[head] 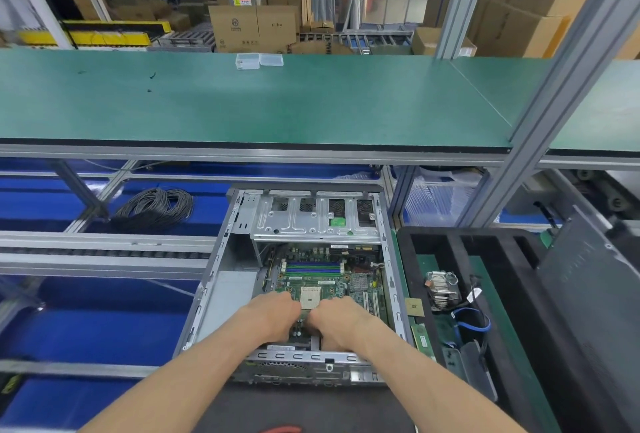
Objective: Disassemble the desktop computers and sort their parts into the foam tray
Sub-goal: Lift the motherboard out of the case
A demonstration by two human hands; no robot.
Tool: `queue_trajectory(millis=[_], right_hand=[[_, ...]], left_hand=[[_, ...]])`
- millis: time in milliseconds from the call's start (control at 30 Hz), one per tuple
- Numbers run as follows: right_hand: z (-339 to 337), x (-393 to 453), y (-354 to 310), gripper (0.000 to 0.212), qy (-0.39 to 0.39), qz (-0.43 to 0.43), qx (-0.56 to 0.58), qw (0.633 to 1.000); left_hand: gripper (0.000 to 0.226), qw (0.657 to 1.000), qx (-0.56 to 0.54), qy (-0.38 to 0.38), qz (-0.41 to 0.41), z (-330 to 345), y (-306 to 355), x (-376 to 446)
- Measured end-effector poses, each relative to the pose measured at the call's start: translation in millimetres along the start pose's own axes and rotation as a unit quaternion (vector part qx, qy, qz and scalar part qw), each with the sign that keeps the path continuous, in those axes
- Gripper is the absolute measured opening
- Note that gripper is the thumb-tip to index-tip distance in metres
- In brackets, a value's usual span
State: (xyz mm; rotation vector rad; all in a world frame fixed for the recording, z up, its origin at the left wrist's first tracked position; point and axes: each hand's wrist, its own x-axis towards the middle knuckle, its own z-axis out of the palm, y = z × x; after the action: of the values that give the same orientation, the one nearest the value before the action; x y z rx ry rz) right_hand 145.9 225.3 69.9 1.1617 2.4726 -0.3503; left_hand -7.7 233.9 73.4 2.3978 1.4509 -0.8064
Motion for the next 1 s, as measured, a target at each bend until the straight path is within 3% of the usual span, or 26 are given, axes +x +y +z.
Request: queue_trajectory(millis=[367,700,867,1000], right_hand=[[3,-5,2,0.007,0.048,0.012,0.051,0.997],[0,-6,4,0.025,0.090,0.006,0.131,0.987],[4,-9,5,0.024,0.141,0.009,0.170,0.975],[5,-9,6,0.024,0.161,0.023,0.197,0.967]], left_hand=[[0.024,0.999,0.037,-0.013,-0.014,-1,4,-3],[0.030,0.996,0.086,-0.025,-0.029,-8,5,-3],[0.024,0.981,0.189,0.038,-0.014,-7,-4,-6],[0.018,0.976,0.196,0.091,0.001,1,-18,-13]])
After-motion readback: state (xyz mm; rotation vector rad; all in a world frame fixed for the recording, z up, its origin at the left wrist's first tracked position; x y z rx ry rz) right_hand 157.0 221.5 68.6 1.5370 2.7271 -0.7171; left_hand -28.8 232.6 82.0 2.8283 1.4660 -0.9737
